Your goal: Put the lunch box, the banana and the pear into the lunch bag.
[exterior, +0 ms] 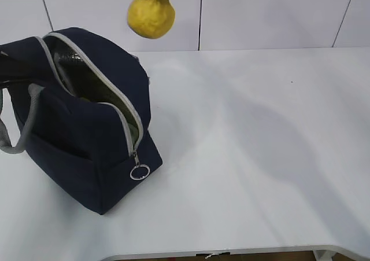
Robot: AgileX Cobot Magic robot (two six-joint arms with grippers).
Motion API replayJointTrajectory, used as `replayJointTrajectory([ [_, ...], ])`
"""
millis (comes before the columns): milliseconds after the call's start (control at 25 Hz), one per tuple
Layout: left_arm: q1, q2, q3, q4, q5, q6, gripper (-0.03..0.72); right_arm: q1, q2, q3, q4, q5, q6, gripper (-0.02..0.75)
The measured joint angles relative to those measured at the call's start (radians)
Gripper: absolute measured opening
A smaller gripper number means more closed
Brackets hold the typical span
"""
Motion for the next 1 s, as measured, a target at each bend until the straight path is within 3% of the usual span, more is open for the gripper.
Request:
replayJointTrajectory([
  [400, 0.000, 0.000, 0.000, -0.001, 0.000, 0.002, -0.017, 0.047, -0.041, 0.000, 0.209, 0.045, -0.154, 0.318],
  [680, 0.000, 0.000, 0.000, -0.001, 0.000, 0.002, -0.017, 0.126, -0.041, 0.000, 0.227, 0.053, -0.228, 0.318],
  [1000, 0.000, 0.000, 0.000, -0.002, 0.002, 0.002, -0.017, 0.145, -0.020, -0.002, 0.238, 0.055, -0.271, 0.318],
])
